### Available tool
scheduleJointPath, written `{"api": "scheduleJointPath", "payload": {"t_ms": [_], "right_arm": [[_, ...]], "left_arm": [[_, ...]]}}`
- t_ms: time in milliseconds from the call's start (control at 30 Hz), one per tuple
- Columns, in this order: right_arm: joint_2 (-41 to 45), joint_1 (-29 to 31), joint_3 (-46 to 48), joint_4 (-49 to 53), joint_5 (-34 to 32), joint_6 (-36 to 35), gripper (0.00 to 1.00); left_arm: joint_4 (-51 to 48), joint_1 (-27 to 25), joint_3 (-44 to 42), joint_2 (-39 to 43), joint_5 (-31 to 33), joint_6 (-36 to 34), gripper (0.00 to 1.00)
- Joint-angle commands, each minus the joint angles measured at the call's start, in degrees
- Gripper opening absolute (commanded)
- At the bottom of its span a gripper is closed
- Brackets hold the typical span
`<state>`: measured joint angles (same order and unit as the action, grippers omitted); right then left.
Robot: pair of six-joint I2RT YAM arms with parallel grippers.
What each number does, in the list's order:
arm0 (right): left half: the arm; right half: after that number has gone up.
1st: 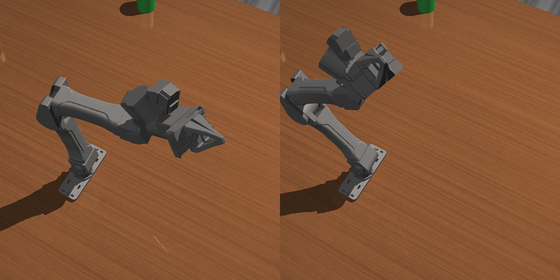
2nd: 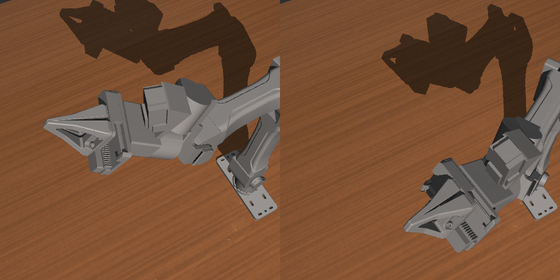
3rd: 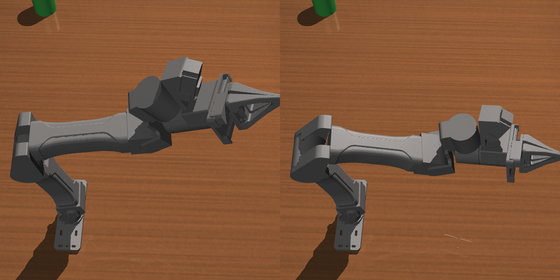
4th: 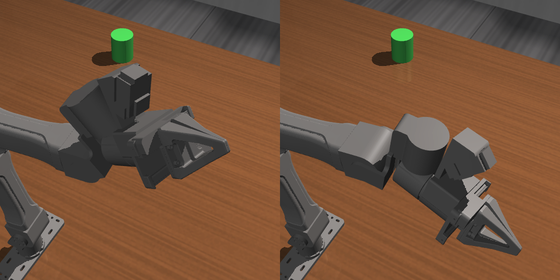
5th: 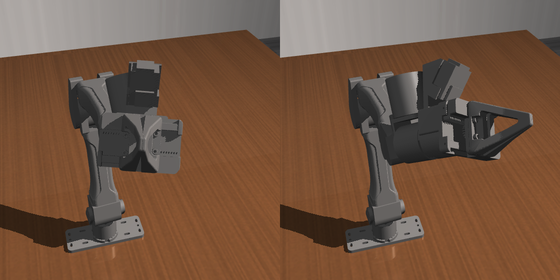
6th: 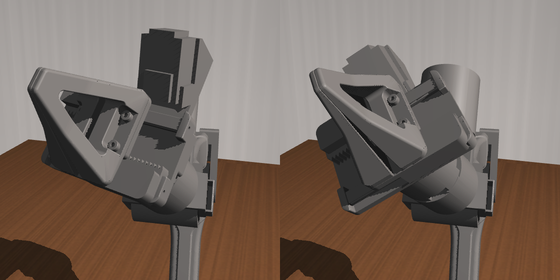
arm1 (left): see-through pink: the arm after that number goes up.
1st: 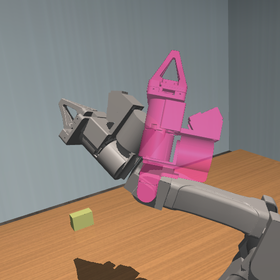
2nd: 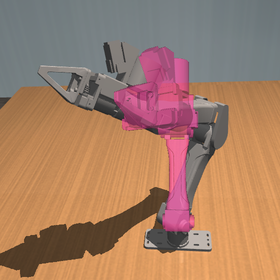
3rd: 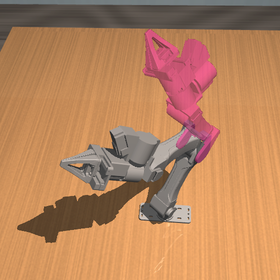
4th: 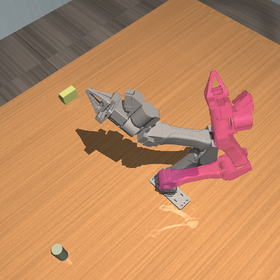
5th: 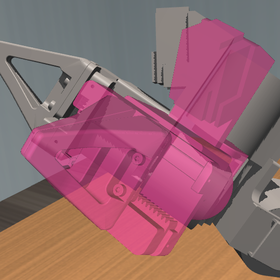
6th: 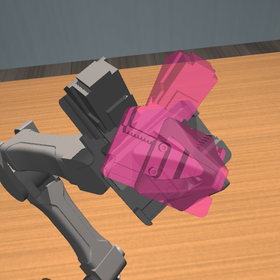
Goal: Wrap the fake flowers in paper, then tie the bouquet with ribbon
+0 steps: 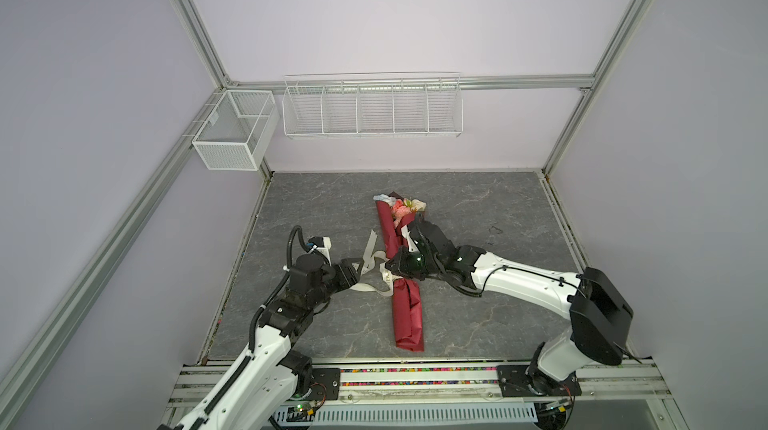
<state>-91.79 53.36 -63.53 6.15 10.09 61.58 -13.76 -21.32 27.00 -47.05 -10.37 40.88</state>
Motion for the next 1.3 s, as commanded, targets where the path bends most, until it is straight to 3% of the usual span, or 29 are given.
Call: {"api": "scheduleJointPath", "payload": {"t_ms": [0, 100, 333, 767, 900, 1067, 1167, 1267], "right_arm": [[1.37, -0.06, 0.27, 1.07, -0.69, -1.23, 0.07], [1.38, -0.07, -0.26, 1.83, -0.99, -1.79, 0.07], [1.04, -0.18, -1.07, 2.99, -1.47, -2.56, 0.07], [-0.14, -0.4, -2.18, 3.15, -0.64, -2.61, 0.07], [0.08, -0.47, -2.21, 2.91, -0.8, -2.87, 0.07], [0.95, -0.62, -2.0, 3.6, -2.16, -3.2, 0.07], [1.11, -1.05, -1.86, 3.95, -2.45, -3.24, 0.07], [1.17, -1.42, -1.95, 3.91, -2.52, -3.24, 0.07]], "left_arm": [[-7.94, 3.05, 4.97, -9.42, 3.65, -0.14, 0.66], [-10.91, 3.74, 10.49, -18.63, 3.46, 0.58, 0.61], [-10.41, 4.8, 18.77, -33.7, -1.3, 4.0, 0.63], [-5.45, 5.06, 19.37, -42.64, -1.83, 11.0, 0.63], [-4.9, 5.07, 20.52, -44.68, -1.51, 10.8, 0.52], [-6.54, 4.97, 22.57, -44.09, -1.39, 7.76, 0.17], [-8.68, 4.72, 23.36, -40.1, 0.05, 5.13, 0.02], [-9.31, 4.75, 22.96, -35.12, -0.24, 3.15, 0.0]]}}
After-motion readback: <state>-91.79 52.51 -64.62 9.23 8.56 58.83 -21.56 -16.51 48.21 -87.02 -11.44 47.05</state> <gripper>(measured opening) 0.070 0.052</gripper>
